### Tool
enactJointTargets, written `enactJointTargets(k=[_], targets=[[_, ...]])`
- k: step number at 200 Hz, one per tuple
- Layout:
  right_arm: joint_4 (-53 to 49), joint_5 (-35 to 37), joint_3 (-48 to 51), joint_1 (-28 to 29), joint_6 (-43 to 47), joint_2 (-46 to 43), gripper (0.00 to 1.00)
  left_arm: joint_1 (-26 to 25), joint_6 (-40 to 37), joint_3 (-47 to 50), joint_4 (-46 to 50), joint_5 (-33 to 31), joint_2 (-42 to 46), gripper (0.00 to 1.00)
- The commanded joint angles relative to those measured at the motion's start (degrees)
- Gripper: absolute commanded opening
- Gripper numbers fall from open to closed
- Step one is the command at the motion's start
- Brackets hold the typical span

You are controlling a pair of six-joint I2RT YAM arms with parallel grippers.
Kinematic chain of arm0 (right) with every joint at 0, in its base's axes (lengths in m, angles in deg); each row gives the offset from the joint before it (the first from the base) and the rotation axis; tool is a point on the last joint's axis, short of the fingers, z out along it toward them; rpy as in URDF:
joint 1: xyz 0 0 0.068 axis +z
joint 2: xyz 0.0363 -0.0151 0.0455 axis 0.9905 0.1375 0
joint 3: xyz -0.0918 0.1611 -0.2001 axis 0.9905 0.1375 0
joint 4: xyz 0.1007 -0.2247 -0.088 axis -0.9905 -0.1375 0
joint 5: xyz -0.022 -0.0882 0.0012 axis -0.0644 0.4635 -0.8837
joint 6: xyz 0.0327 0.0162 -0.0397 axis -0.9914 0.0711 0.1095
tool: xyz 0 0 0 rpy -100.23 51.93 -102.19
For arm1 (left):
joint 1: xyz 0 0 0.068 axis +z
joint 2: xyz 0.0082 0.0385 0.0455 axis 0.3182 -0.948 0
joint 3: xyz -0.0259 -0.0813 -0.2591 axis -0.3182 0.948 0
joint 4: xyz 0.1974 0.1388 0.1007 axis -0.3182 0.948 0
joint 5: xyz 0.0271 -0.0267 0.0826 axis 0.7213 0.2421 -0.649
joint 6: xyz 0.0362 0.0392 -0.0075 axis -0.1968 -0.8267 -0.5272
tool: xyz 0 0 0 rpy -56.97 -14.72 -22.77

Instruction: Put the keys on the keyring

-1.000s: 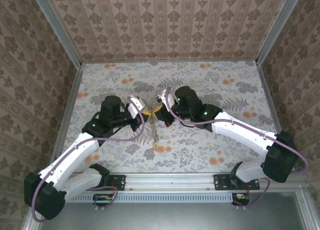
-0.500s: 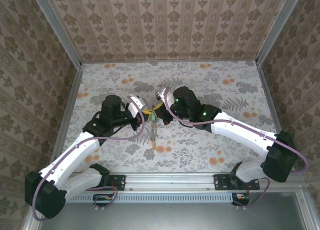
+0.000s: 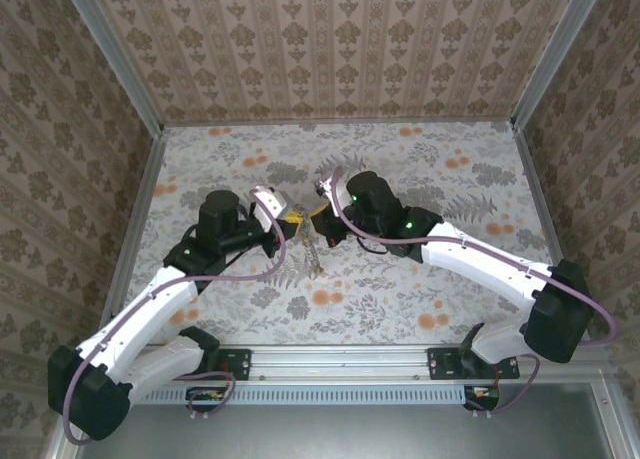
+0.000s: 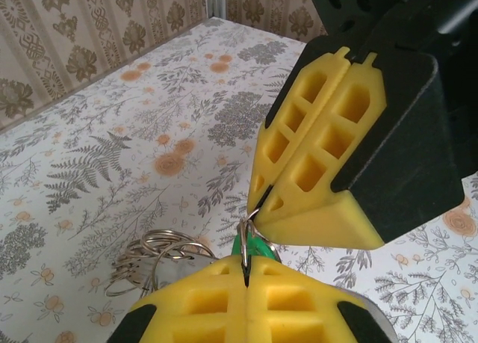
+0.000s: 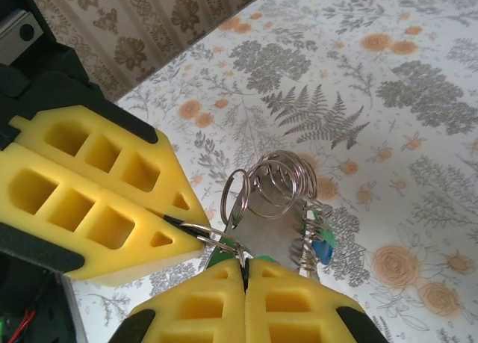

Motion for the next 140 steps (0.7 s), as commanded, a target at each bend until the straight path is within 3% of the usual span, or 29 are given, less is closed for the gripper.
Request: enactJointTargets(k=[1,15,25,62,99,114,140], targets=[[-0.5,-3.6,1.4,-1.6,-2.1,-0.3,0.04,-0.4,1.7,0.3,-6.4,2.9,2.3,0.00],[0.6,-5.7,2.2,-2.2,-1.8,-0.4,0.21,-0.4,2.2,0.9,-7.5,3.0,2.6,0.00],[1.6,-7.0,3.0,-3.0,-1.3,-2.6,0.27,-0.4,2.2,1.1,-7.8,3.2,2.8,0.00],[-1.0,-15.8,3.4,-7.7,6.7,-6.2,0.30,-0.4,1.5,2.2,-9.1,4.5,3.7,0.00],[1.8,-24.7,8.9,-8.4,31.6,-13.6,0.33,-0.4,-0.7,3.1,-11.3,10.2,3.7,0.00],[4.6,-24.7,10.9,-8.6,36.8,-15.7,0.33,-0.5,-1.9,3.4,-11.9,12.3,3.7,0.00],[-5.1,-28.4,5.0,-8.6,44.3,-12.8,0.30,-0.6,-3.3,2.9,-12.2,16.1,2.9,0.00]])
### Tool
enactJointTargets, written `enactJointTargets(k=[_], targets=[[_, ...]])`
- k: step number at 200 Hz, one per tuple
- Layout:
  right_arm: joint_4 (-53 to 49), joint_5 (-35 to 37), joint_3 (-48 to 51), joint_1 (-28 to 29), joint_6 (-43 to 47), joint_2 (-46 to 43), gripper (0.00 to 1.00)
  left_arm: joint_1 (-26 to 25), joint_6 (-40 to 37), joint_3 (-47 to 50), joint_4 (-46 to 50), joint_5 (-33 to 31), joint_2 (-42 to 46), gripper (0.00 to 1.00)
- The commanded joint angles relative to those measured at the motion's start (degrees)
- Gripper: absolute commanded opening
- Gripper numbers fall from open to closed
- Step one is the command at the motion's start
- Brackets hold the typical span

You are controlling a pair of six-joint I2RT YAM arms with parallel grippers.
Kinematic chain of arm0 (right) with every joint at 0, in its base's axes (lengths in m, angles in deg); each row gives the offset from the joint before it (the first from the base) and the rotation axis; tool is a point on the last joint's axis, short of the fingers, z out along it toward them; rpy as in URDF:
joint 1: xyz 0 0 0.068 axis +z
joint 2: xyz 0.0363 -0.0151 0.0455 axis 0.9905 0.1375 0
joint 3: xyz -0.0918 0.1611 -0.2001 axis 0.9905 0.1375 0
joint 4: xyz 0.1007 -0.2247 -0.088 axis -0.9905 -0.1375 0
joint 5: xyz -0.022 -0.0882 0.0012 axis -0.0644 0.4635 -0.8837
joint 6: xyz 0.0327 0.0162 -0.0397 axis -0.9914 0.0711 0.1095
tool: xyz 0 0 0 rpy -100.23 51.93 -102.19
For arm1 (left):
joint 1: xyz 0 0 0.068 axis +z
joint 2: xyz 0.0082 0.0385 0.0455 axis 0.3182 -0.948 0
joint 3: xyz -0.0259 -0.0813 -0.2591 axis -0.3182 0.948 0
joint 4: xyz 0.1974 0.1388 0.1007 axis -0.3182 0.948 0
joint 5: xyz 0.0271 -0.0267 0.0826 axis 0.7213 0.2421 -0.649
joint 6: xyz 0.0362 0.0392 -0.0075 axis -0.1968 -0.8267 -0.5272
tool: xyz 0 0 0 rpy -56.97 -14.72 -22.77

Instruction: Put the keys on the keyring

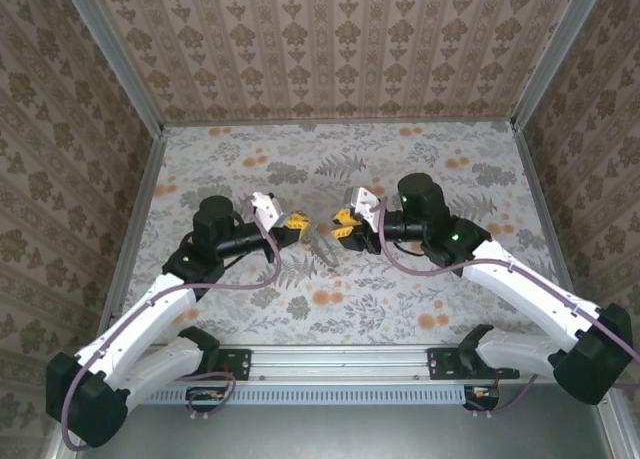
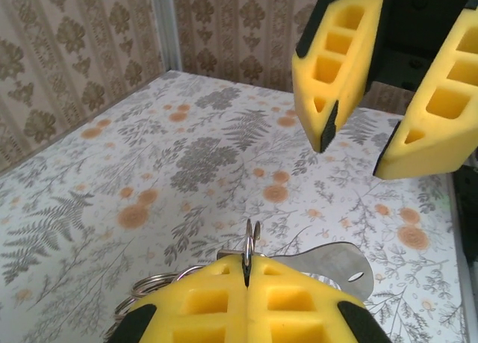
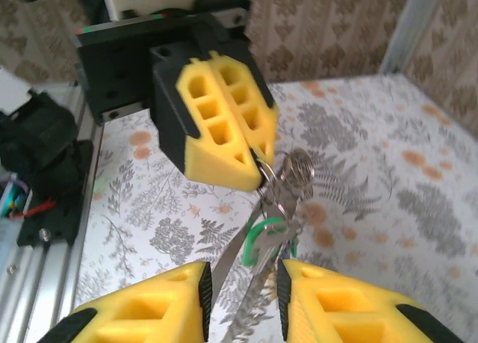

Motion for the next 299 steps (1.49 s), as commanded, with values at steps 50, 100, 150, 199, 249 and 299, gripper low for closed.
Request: enactJointTargets(k=[50,100,150,199,249,299], targets=[[-9.9,-6.3,-8.9,0.2,15.6,6.8,0.24,-1.8,-3.0,-0.4,-6.9,10.6,-1.4,0.00],[-11.8,-5.5,-8.3,0.1,15.2,7.2,0.28,-4.8,-2.4,0.4,-10.2,8.8,-2.6,0.00],[-12.4,-6.8,-7.8,-0.3,14.2,7.3,0.00,-6.0,-1.8,1.0,-11.6,7.8,-3.1,0.00],[-20.3,-2.6,-11.2,-0.2,17.1,7.5,0.00,-6.0,-8.0,-4.5,8.4,4.0,-3.7,0.20],[-29.1,1.2,-17.8,1.0,19.7,10.9,0.00,-6.0,-9.0,-8.2,15.0,5.7,-8.1,0.21],[-29.2,2.0,-18.1,2.1,21.1,11.6,0.00,-6.0,-7.1,-9.5,12.0,5.1,-8.8,0.24]])
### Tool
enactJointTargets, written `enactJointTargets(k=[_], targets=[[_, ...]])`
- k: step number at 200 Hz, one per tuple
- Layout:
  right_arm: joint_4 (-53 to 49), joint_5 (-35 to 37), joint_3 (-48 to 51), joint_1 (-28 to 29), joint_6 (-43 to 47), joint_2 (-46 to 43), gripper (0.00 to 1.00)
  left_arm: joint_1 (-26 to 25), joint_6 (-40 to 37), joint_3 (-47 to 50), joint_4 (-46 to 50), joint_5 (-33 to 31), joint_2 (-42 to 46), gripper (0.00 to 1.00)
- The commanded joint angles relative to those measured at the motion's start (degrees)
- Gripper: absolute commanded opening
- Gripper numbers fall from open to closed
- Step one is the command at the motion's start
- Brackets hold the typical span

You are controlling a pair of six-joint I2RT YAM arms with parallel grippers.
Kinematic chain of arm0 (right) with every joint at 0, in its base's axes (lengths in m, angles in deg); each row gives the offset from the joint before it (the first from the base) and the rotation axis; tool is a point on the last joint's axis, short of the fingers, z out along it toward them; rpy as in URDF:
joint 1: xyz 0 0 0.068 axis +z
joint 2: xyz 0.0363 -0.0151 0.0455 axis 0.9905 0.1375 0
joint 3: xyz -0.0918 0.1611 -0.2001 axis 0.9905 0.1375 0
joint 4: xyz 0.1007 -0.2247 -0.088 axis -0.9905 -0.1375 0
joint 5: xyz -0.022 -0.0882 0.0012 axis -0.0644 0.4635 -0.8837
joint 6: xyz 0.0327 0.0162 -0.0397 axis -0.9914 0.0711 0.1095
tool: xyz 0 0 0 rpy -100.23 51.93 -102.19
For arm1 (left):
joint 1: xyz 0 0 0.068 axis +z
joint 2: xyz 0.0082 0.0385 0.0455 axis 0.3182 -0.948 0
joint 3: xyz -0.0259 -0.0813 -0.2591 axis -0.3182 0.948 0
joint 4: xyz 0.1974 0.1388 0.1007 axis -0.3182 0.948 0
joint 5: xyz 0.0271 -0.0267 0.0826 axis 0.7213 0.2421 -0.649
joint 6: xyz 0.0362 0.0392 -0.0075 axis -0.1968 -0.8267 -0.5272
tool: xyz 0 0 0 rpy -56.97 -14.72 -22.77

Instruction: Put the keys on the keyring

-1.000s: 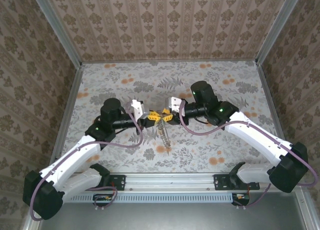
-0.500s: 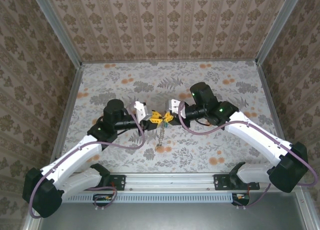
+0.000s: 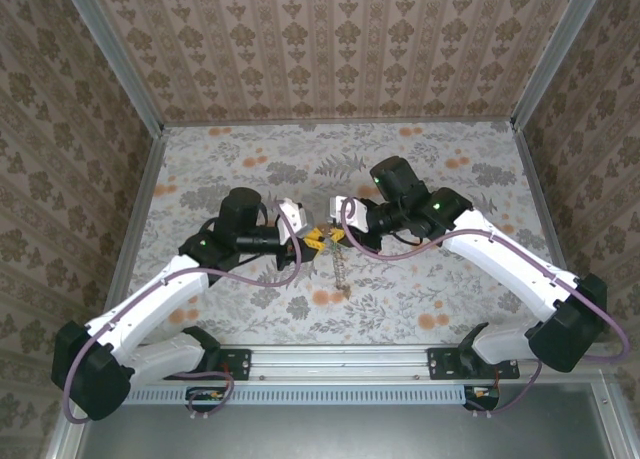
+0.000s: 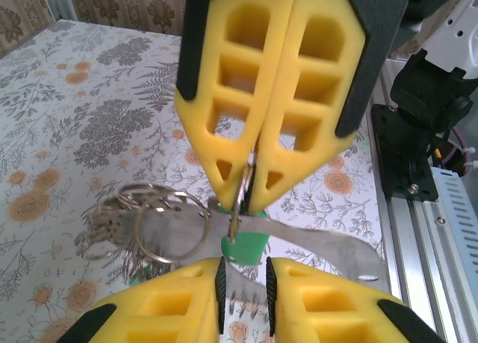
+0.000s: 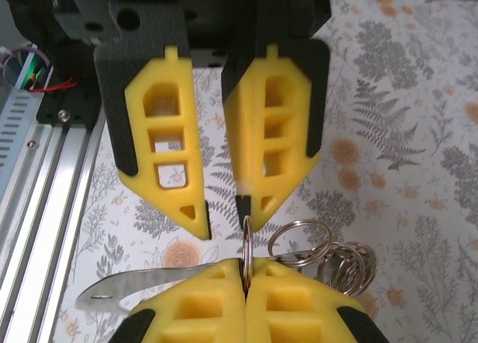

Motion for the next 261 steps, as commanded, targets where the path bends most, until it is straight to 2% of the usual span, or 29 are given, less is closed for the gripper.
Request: enactJointTargets(k=[1,58,69,90,109,123,143,168,214,239,261], targets=[[-0.8,0.3,-1.4,0.6,1.9,-0.2,0.00,-0.4,0.5,-2.4,-0.6,0.4,0.0,0.24],[0.5,0.4,-0.5,1.4,1.6,-0.7,0.00,-0.3,1.7,-3.2,-2.0,2.3,-0.1,0.23],[0.8,0.2,-0.4,1.7,1.6,-0.8,0.00,-0.3,1.5,-3.6,-1.3,1.7,-0.7,0.18],[1.2,-0.4,-0.3,1.8,1.4,-0.8,0.00,-0.4,0.6,-4.2,-0.6,2.0,-1.2,0.00],[1.5,-0.3,0.4,1.8,1.3,-1.2,0.00,-0.5,0.4,-4.1,-1.2,2.7,-0.9,0.00],[3.4,-0.8,2.2,1.2,0.8,-2.6,0.14,-0.5,0.6,-3.3,-3.1,3.9,-0.2,0.00],[8.1,-4.1,5.6,-1.3,-2.2,-5.3,0.22,-0.4,2.0,-0.8,-9.0,7.0,1.3,0.00],[9.2,-7.2,7.9,-3.4,-4.3,-7.9,0.28,-0.2,4.2,0.9,-14.0,8.8,1.9,0.00],[11.1,-8.2,10.4,-3.7,-5.9,-10.0,0.27,-0.2,7.2,3.2,-20.6,9.8,2.0,0.00],[11.8,-9.6,10.2,-3.7,-6.6,-9.0,0.14,-0.2,8.1,4.1,-23.4,9.8,1.7,0.00],[12.8,-11.0,10.3,-3.7,-7.3,-8.1,0.11,-0.4,8.3,4.1,-24.4,9.1,1.3,0.00]])
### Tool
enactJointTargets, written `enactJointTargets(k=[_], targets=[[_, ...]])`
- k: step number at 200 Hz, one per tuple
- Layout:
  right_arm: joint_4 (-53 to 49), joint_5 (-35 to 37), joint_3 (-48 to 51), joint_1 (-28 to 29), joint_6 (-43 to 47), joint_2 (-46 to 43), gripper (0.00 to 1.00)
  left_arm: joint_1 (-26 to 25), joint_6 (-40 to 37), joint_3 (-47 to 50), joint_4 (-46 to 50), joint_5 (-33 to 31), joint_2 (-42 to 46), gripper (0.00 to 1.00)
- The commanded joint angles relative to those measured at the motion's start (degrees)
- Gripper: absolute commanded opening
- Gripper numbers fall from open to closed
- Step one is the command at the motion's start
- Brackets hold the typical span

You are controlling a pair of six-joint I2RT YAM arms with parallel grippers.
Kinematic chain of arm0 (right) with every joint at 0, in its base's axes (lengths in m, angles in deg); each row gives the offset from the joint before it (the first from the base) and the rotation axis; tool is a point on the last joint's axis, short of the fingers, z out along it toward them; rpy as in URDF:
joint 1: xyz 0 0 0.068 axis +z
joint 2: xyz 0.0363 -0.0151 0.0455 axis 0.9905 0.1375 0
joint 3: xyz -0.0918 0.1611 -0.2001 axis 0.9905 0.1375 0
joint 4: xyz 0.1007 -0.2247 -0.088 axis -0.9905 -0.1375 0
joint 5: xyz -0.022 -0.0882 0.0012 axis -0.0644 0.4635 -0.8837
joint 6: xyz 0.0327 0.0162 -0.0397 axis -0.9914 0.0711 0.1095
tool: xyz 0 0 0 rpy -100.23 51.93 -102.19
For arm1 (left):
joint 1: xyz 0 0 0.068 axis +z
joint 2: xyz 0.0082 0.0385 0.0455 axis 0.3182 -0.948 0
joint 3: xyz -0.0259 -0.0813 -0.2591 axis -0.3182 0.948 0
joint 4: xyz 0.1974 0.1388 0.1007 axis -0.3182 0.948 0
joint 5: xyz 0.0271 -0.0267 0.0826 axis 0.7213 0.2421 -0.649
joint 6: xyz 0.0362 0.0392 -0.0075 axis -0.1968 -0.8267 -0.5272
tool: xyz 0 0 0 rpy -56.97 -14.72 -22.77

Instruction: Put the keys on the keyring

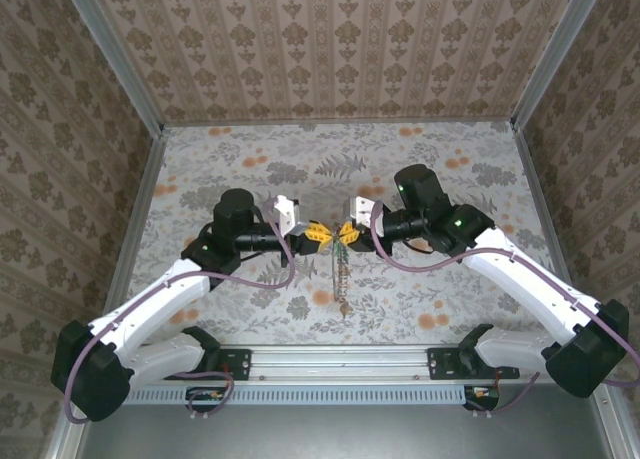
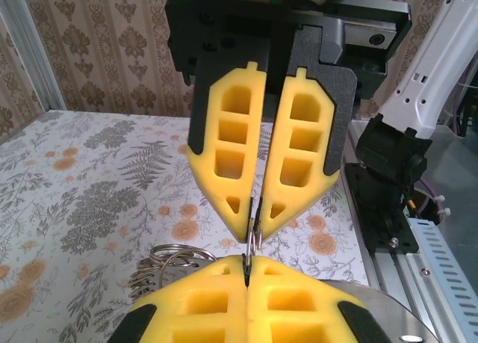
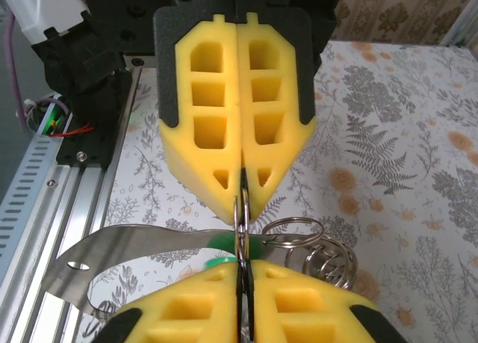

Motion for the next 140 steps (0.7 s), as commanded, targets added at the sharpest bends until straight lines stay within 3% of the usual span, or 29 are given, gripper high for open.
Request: enactJointTargets(k=[1,23,54,86,96,115,129,140], targets=[[2.8,-3.8,0.6,-0.1,-1.6,0.7,0.11,-0.3,1.6,0.1,-6.1,1.6,0.8,0.00],[5.3,-5.3,1.6,0.0,-3.2,1.2,0.19,-0.5,2.4,1.2,-8.5,0.4,0.7,0.00],[7.6,-6.2,2.6,0.1,-4.4,1.8,0.21,-1.5,3.6,2.3,-11.3,-0.8,0.1,0.00],[9.0,-6.2,2.8,0.1,-5.1,2.5,0.08,-3.2,4.3,3.3,-13.2,-2.7,-0.3,0.00],[9.3,-6.2,2.7,0.0,-5.1,2.7,0.00,-3.5,4.6,3.7,-14.0,-3.1,-0.6,0.00],[7.9,-4.8,2.2,0.0,-3.9,2.6,0.00,-3.8,4.6,2.6,-10.5,-4.1,-1.0,0.00],[5.0,-3.4,1.1,0.0,-1.9,2.7,0.00,-3.8,1.7,0.4,-2.4,-5.2,-0.9,0.22],[2.7,-2.2,0.3,0.1,-0.3,2.7,0.00,-3.8,-1.4,-1.4,4.8,-6.2,-0.9,0.32]])
